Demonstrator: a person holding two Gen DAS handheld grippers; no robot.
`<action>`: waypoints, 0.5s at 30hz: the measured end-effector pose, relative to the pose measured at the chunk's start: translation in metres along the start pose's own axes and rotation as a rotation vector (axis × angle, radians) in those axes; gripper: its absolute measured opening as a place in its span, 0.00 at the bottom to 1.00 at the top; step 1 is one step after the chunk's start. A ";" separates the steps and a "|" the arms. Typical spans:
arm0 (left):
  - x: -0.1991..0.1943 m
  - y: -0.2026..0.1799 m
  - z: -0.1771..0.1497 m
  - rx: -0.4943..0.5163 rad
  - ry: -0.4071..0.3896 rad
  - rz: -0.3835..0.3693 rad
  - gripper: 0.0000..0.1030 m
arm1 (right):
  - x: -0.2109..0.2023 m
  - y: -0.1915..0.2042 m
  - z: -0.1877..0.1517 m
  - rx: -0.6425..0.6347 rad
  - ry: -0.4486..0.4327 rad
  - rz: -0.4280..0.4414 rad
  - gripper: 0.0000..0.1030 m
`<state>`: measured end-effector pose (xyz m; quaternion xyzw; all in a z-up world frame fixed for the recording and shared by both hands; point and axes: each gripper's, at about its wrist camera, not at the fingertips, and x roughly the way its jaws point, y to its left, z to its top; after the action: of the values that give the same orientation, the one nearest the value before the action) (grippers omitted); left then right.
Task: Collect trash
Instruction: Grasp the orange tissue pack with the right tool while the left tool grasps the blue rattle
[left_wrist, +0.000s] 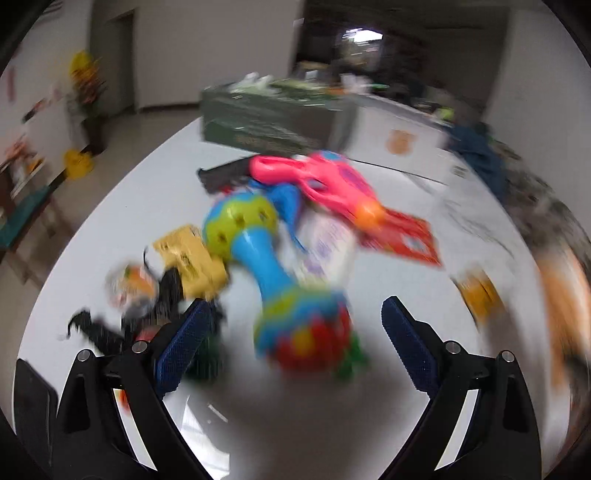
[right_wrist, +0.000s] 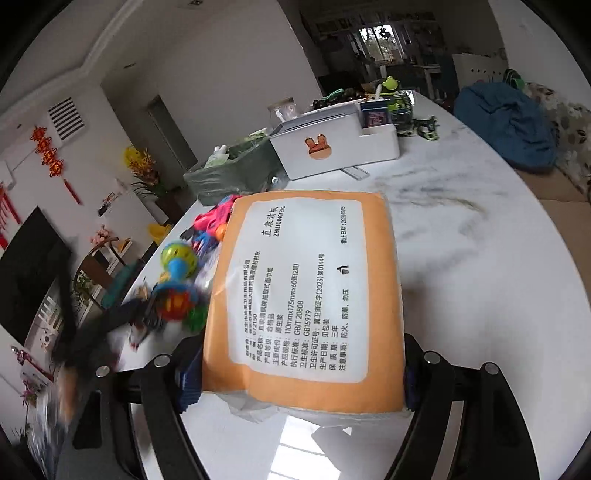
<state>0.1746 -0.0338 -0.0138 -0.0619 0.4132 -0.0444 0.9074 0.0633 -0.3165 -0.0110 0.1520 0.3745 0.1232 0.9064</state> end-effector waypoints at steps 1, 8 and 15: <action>0.014 0.003 0.014 -0.055 0.040 0.019 0.89 | -0.006 0.000 -0.004 -0.002 -0.002 0.001 0.76; 0.070 0.015 0.039 -0.218 0.302 -0.028 0.49 | -0.023 -0.018 -0.020 -0.004 -0.010 0.034 0.76; 0.003 -0.014 0.025 0.047 0.110 -0.019 0.21 | -0.035 -0.031 -0.034 0.043 -0.038 0.047 0.76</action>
<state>0.1952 -0.0458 0.0025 -0.0423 0.4607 -0.0661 0.8841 0.0189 -0.3509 -0.0229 0.1828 0.3561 0.1337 0.9066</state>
